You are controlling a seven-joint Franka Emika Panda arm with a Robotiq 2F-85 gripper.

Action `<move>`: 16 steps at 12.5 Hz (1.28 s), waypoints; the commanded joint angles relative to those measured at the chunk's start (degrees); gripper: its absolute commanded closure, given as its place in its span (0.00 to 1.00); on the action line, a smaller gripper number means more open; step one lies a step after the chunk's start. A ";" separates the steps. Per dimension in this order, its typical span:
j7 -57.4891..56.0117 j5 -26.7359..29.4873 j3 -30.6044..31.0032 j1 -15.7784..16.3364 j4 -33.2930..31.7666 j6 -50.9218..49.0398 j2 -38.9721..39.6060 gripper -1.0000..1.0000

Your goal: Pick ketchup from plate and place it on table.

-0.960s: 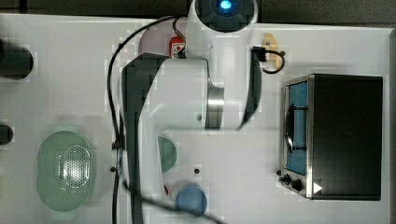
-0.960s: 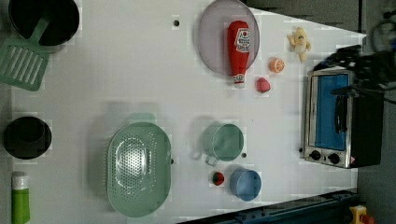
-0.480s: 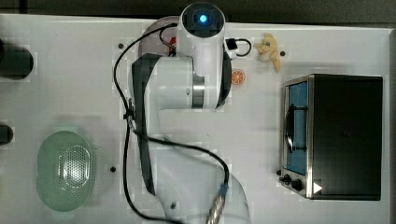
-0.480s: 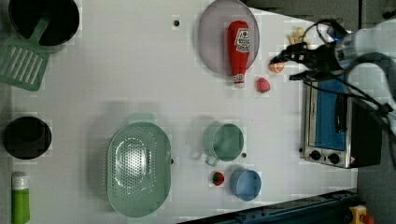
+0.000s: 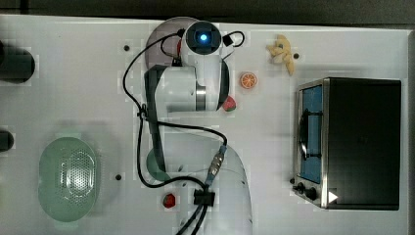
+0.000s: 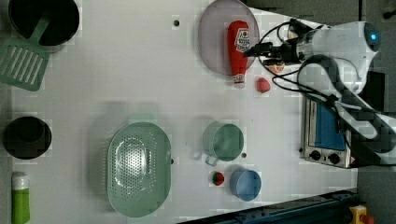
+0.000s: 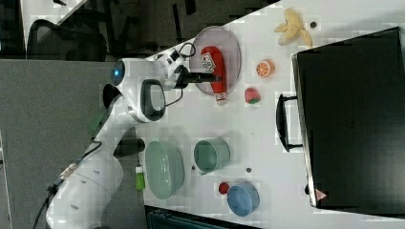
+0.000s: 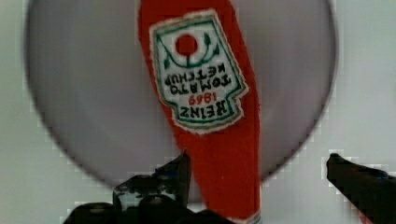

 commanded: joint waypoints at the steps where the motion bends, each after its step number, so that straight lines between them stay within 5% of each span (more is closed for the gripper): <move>1: -5.80 -2.10 0.65 1.32 0.83 4.58 0.68 0.00; 8: -5.81 -4.73 0.42 1.35 2.27 11.10 6.25 0.00; 9: -5.80 -4.73 0.41 1.36 2.35 11.54 6.41 0.04; 12: -5.79 -4.73 0.38 1.35 2.70 12.16 6.42 0.40; 16: -4.57 -4.56 0.50 1.32 3.62 11.96 3.99 0.40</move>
